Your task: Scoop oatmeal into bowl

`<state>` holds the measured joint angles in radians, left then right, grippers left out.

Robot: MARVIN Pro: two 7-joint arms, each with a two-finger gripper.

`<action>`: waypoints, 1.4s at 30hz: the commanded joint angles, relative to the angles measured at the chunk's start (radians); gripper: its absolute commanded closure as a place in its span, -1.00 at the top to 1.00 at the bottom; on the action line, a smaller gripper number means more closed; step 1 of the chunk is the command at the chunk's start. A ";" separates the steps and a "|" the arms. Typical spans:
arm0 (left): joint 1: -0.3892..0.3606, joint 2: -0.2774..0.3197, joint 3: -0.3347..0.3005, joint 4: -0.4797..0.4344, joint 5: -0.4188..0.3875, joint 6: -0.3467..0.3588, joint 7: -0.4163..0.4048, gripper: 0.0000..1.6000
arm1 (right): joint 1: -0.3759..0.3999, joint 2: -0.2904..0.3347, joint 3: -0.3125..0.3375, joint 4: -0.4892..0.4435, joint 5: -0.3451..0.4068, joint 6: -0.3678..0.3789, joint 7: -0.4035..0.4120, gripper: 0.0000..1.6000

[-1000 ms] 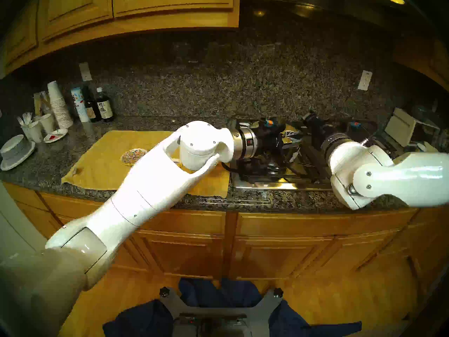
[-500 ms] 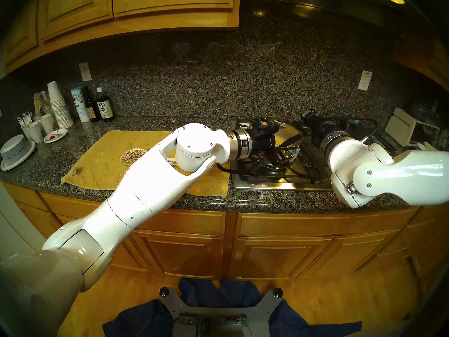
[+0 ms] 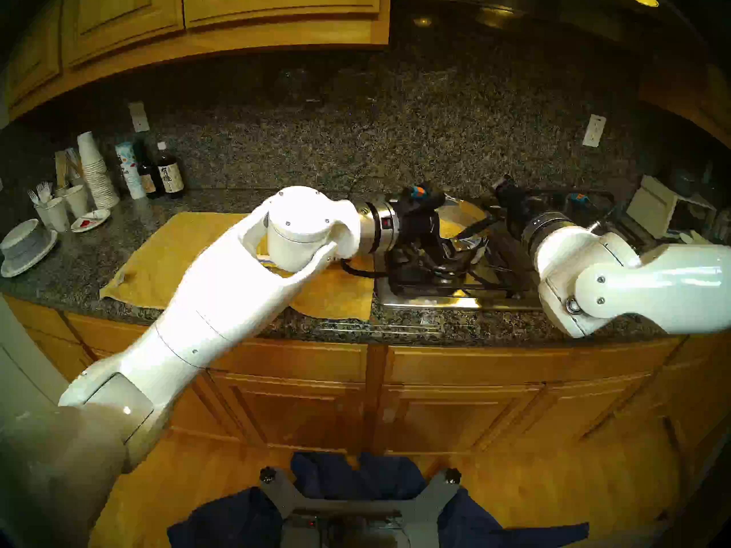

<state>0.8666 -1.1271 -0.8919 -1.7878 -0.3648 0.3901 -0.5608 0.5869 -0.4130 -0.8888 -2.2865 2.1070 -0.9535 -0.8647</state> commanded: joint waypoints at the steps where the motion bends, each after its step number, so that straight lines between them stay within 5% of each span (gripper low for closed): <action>1: -0.029 0.068 -0.154 -0.112 -0.075 0.033 0.003 1.00 | 0.028 0.000 0.022 0.001 -0.012 -0.005 0.007 1.00; 10: 0.022 0.208 -0.302 -0.166 -0.152 0.086 0.071 1.00 | 0.028 -0.002 0.021 0.002 -0.009 -0.006 0.008 1.00; 23: 0.201 0.373 -0.529 -0.109 -0.134 0.116 0.258 1.00 | 0.029 -0.004 0.020 0.002 -0.005 -0.006 0.010 1.00; 34: 0.400 0.345 -0.696 -0.224 -0.188 0.083 0.382 1.00 | 0.036 0.000 0.017 0.000 -0.012 -0.006 0.010 1.00; 42: 0.457 0.325 -0.735 -0.257 -0.192 0.060 0.411 1.00 | 0.040 0.001 0.013 -0.002 -0.015 -0.006 0.009 1.00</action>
<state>1.2722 -0.7846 -1.5713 -1.9946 -0.5509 0.4884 -0.1763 0.5926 -0.4146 -0.8944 -2.2866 2.1135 -0.9565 -0.8614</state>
